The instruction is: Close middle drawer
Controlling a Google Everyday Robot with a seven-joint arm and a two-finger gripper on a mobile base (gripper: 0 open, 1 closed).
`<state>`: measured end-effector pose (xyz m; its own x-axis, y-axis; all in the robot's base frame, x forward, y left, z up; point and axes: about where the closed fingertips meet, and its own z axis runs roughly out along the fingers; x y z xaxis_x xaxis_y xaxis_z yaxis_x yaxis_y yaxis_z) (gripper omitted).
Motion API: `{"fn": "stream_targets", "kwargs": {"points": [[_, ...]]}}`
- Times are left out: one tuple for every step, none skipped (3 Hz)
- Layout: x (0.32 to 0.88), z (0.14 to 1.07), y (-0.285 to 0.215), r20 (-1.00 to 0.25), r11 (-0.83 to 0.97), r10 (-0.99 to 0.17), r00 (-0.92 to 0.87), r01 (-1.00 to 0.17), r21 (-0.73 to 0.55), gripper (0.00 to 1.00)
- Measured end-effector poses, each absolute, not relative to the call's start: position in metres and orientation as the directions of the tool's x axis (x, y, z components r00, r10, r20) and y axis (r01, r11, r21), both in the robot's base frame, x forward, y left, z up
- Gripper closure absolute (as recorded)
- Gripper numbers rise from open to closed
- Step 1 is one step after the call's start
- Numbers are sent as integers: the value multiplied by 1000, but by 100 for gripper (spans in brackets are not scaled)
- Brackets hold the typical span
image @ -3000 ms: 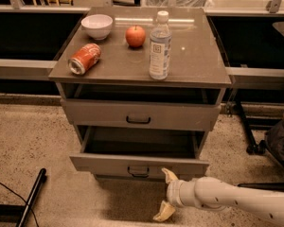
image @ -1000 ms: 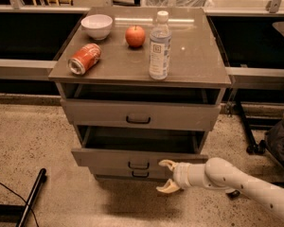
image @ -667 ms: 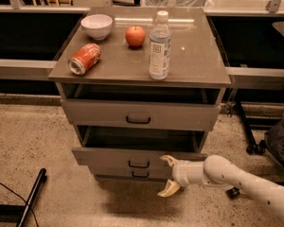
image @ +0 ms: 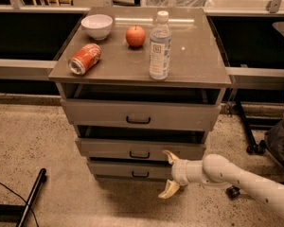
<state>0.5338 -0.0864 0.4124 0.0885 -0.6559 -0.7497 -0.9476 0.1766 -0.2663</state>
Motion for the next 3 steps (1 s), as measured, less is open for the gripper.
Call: {"fn": "stream_targets", "kwargs": {"points": [[548, 408, -89, -743, 185, -665, 71, -949, -255, 19], [559, 403, -92, -739, 197, -672, 50, -950, -243, 17], [565, 398, -97, -733, 214, -680, 28, -948, -235, 0]]}}
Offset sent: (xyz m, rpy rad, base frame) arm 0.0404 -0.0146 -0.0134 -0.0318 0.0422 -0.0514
